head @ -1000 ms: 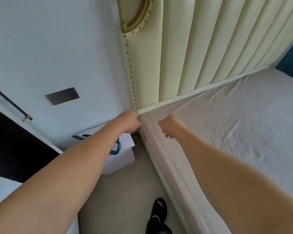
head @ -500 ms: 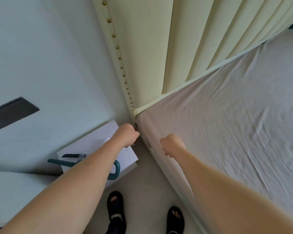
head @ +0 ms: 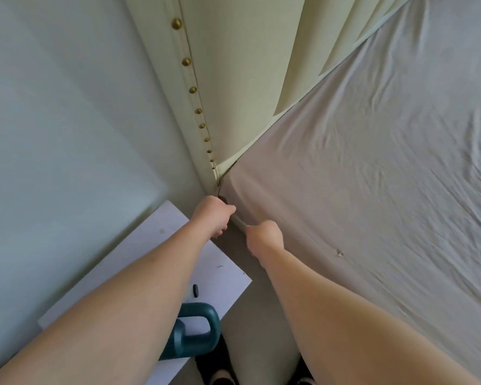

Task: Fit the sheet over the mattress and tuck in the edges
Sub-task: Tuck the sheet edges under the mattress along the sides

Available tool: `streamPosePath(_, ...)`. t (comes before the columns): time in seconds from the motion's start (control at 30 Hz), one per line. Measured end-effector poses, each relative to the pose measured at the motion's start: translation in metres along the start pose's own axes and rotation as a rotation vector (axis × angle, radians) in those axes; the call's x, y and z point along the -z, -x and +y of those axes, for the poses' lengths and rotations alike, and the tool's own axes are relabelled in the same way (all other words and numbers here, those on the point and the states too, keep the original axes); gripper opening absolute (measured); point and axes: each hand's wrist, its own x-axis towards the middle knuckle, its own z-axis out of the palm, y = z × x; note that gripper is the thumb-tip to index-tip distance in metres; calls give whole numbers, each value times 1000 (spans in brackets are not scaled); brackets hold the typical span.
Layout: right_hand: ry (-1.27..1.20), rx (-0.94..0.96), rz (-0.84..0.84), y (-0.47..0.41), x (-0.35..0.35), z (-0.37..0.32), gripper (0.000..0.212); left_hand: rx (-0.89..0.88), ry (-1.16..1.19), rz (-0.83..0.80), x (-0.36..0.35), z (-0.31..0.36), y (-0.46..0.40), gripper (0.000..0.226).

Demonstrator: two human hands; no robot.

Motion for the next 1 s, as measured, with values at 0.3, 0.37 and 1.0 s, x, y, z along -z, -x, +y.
streamPosePath(0.3,-28,-19,17,-66,-48,34,21,-83,-197,-142,-74,-21,-68,39)
streamPosePath(0.37,-317,-84,-18,-69,-52,36,22,-125,-82,-217,-77,-24,-72,37)
streamPosePath(1.0,-973,-360,57,-55,-62,16,26,-235,-233,-225,-48,-24,-84,35)
